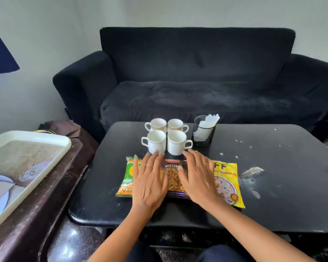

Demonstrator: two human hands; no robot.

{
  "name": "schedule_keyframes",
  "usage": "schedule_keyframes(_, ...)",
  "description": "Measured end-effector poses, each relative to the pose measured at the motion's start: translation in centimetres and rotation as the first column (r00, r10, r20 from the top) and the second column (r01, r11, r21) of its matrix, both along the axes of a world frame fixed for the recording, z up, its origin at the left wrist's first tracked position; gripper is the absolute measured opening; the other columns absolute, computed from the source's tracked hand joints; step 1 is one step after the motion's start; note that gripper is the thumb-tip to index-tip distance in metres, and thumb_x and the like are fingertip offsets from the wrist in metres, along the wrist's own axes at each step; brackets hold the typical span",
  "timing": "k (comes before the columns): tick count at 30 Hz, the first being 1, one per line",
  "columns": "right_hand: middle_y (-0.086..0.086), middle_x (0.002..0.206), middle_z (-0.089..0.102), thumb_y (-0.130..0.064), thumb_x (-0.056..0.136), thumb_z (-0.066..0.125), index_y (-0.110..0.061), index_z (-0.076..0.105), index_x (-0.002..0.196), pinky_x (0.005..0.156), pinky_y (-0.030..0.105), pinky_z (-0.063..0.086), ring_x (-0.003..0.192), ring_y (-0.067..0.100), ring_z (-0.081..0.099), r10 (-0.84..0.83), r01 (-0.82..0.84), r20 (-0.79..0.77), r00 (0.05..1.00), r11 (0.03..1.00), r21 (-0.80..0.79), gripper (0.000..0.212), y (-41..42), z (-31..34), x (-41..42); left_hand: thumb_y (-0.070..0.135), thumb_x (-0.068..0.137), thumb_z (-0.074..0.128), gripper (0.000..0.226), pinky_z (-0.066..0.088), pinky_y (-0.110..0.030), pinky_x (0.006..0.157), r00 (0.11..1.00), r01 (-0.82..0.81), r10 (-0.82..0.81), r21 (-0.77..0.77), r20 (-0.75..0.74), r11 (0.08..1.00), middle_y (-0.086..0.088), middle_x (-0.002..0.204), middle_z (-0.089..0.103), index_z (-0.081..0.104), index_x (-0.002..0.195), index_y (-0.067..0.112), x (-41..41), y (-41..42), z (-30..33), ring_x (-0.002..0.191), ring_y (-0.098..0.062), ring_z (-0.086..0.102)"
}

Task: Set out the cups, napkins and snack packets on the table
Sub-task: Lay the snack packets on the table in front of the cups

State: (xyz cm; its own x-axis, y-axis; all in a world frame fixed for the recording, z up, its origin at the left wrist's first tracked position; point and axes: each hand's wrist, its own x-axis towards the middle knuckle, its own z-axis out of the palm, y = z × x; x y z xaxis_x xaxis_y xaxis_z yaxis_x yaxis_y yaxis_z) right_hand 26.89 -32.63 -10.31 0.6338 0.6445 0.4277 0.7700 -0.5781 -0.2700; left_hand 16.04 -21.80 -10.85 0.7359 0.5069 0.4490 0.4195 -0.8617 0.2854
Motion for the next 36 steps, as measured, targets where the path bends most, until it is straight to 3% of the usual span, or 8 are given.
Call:
schedule_keyframes(5, 0.001, 0.139, 0.045, -0.036, 0.094, 0.044, -0.017, 0.043, 0.133, 0.107, 0.036, 0.028, 0.128, 0.019, 0.04, 0.03, -0.03, -0.004, 1.0, 0.999, -0.013, 0.044, 1.3, 1.4, 3.7, 0.038, 0.09, 0.051, 0.059, 0.006, -0.045, 0.119, 0.995, -0.059, 0.064, -0.064, 0.078, 0.996, -0.005, 0.147, 0.043, 0.039, 0.142, 0.012, 3.9, 3.1, 1.7, 0.139, -0.025, 0.035)
schedule_keyframes(10, 0.006, 0.137, 0.044, -0.037, 0.089, 0.055, -0.013, 0.038, 0.137, 0.104, 0.038, 0.029, 0.127, 0.023, 0.039, 0.073, -0.081, -0.11, 0.991, 0.994, -0.068, 0.057, 4.1, 2.0, 6.8, 0.055, 0.087, 0.051, 0.075, 0.003, -0.046, 0.118, 0.99, -0.104, 0.093, -0.111, -0.104, 0.988, -0.005, 0.151, 0.037, 0.029, 0.145, 0.013, 7.6, 7.6, 2.2, 0.142, -0.024, 0.029)
schedule_keyframes(14, 0.01, 0.136, 0.044, -0.038, 0.081, 0.067, -0.012, 0.036, 0.137, 0.1, 0.038, 0.033, 0.126, 0.027, 0.04, 0.058, -0.087, -0.269, 0.961, 0.992, -0.097, 0.069, 6.8, 2.1, 8.7, 0.069, 0.077, 0.055, 0.084, 0.007, -0.048, 0.118, 0.952, -0.107, 0.08, -0.076, -0.294, 0.991, -0.004, 0.135, 0.054, 0.04, 0.137, 0.013, 10.0, 10.5, 2.7, 0.131, -0.022, 0.045)
schedule_keyframes(18, 0.011, 0.132, 0.047, -0.044, 0.074, 0.073, -0.01, 0.04, 0.133, 0.098, 0.042, 0.04, 0.123, 0.029, 0.044, 0.04, -0.084, -0.392, 0.919, 0.992, -0.098, 0.076, 8.7, 2.1, 9.6, 0.072, 0.076, 0.055, 0.074, 0.004, -0.049, 0.118, 0.916, -0.066, 0.012, -0.122, -0.401, 0.99, -0.005, 0.12, 0.064, 0.049, 0.129, 0.021, 10.9, 12.1, 2.8, 0.122, -0.022, 0.052)
schedule_keyframes(26, 0.011, 0.127, 0.052, -0.034, 0.068, 0.077, -0.01, 0.051, 0.127, 0.088, 0.032, 0.04, 0.115, 0.027, 0.049, 0.061, -0.096, -0.357, 0.932, 0.992, -0.082, 0.069, 8.9, 1.8, 10.5, 0.062, 0.077, 0.063, 0.075, 0.001, -0.046, 0.118, 0.932, 0.01, -0.088, -0.22, -0.35, 0.976, -0.008, 0.133, 0.058, 0.043, 0.137, 0.021, 10.5, 12.9, 2.8, 0.129, -0.024, 0.046)
schedule_keyframes(31, 0.01, 0.126, 0.049, -0.031, 0.068, 0.075, -0.011, 0.049, 0.128, 0.089, 0.034, 0.042, 0.115, 0.028, 0.049, 0.045, -0.079, -0.37, 0.928, 0.994, -0.078, 0.068, 9.1, 1.8, 10.1, 0.065, 0.079, 0.058, 0.076, 0.0, -0.047, 0.118, 0.919, 0.011, -0.08, -0.177, -0.387, 0.984, -0.007, 0.134, 0.057, 0.041, 0.139, 0.021, 10.4, 12.6, 3.1, 0.13, -0.023, 0.046)
schedule_keyframes(34, 0.008, 0.124, 0.046, -0.046, 0.068, 0.071, -0.014, 0.046, 0.125, 0.09, 0.038, 0.042, 0.116, 0.029, 0.045, 0.04, -0.107, -0.285, 0.958, 0.969, -0.221, 0.07, 9.1, 1.8, 10.1, 0.073, 0.081, 0.044, 0.078, 0.004, -0.049, 0.118, 0.925, 0.008, -0.048, -0.108, -0.377, 0.994, -0.007, 0.136, 0.055, 0.045, 0.136, 0.019, 10.2, 12.5, 3.4, 0.129, -0.024, 0.047)
schedule_keyframes(36, 0.006, 0.127, 0.045, -0.056, 0.07, 0.064, -0.016, 0.045, 0.128, 0.093, 0.04, 0.038, 0.121, 0.028, 0.039, 0.039, -0.092, -0.228, 0.973, 0.969, -0.227, 0.073, 9.0, 2.3, 10.3, 0.069, 0.087, 0.037, 0.073, 0.01, -0.049, 0.118, 0.962, -0.008, -0.028, -0.129, -0.273, 0.992, -0.008, 0.14, 0.05, 0.046, 0.137, 0.017, 10.3, 12.6, 3.7, 0.13, -0.026, 0.045)
